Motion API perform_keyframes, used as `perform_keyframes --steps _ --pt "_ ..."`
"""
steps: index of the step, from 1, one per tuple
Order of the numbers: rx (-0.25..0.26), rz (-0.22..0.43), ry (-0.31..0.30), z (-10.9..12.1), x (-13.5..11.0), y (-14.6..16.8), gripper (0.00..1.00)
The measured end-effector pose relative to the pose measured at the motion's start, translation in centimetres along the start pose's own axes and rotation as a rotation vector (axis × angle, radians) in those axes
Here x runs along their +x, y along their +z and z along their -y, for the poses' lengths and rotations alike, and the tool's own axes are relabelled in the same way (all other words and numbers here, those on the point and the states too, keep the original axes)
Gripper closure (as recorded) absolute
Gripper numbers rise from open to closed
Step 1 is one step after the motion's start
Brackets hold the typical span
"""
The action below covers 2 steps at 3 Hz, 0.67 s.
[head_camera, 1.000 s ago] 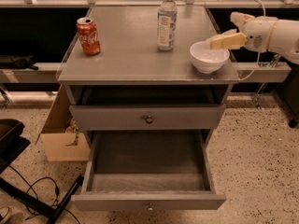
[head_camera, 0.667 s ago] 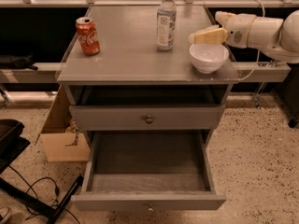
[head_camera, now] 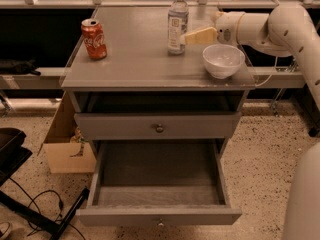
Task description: Place blue plastic bottle into middle drawer
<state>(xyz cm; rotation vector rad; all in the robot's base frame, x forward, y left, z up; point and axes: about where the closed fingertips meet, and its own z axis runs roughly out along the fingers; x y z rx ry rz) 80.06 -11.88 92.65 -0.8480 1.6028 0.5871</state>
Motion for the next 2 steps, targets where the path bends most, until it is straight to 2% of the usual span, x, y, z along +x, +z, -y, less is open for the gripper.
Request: perform_keyframes --steps 2 --pt "-0.021 -0.002 -0.011 -0.6 -0.8 5.9 0.0"
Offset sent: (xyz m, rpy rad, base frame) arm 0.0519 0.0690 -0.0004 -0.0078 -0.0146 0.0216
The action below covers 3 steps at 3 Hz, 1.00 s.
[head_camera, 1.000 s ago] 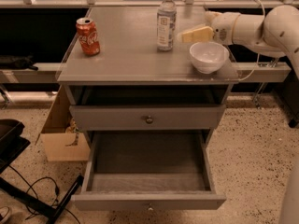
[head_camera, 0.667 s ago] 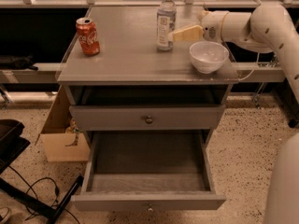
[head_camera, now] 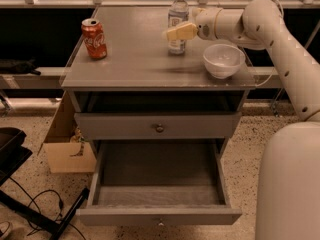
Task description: Place blue plastic bottle into middle drawer
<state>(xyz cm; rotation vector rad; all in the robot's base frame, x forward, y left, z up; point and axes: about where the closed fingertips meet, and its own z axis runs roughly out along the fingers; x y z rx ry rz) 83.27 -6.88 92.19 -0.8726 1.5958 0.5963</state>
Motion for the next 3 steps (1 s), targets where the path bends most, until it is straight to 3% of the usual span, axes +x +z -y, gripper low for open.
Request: perform_keyframes --steps 1,3 --pt "-0.011 0.008 -0.017 0.23 -0.72 2.17 0.22" --pt "-0.011 0.008 -0.017 0.23 -0.71 2.18 0.69"
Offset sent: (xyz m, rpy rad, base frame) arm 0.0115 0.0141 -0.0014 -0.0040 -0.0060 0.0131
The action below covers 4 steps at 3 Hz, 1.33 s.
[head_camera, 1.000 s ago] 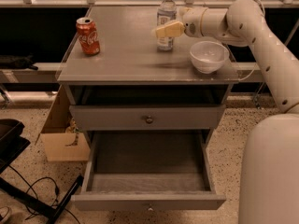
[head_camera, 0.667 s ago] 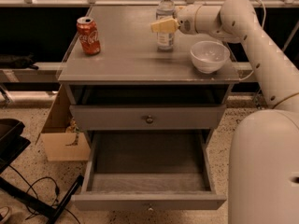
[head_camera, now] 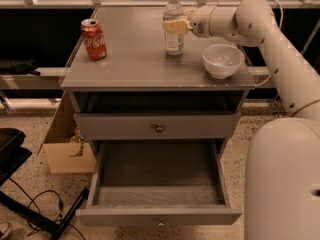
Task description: Place blue plastic bottle into middle drawer
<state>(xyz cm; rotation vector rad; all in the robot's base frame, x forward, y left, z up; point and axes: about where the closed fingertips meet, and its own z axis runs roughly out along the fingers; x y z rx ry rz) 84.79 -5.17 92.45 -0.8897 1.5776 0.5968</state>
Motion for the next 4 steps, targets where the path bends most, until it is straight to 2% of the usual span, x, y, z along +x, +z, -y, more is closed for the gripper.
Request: perform_keyframes --steps 1,2,3,4 --pt "0.0 0.0 0.0 0.0 0.0 0.0 0.92" --pt "0.0 0.0 0.0 0.0 0.0 0.0 1.0" --pt "-0.017 0.006 -0.034 -1.2 -2.2 -2.5 1.0" --pt "-0.033 0.033 -0.095 -3.9 -5.6 -6.9 1.0"
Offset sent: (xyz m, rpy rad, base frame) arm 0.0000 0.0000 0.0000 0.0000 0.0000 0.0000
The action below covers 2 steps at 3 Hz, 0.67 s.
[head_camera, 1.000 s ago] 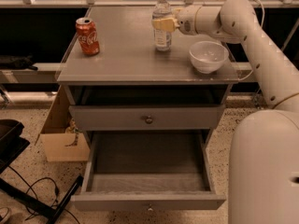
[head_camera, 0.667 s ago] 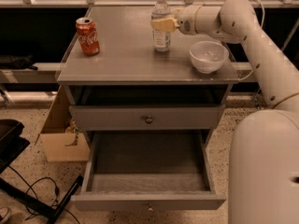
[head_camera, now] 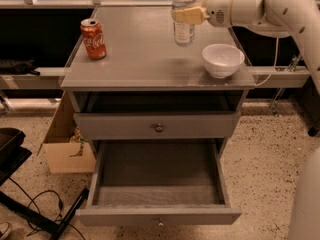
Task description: Place blue plastic bottle into middle drawer
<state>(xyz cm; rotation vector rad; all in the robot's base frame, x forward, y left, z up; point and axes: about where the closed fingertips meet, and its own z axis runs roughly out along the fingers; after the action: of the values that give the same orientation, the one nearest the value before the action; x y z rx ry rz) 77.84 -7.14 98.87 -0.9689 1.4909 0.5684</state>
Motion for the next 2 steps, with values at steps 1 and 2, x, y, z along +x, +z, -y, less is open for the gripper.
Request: perform_keyframes --steps 1,2 --pt "0.008 -0.002 -0.088 -5.2 -3.5 -7.3 1.0" --pt "0.0 -0.067 -0.118 -9.5 -3.0 -12.2 1.0"
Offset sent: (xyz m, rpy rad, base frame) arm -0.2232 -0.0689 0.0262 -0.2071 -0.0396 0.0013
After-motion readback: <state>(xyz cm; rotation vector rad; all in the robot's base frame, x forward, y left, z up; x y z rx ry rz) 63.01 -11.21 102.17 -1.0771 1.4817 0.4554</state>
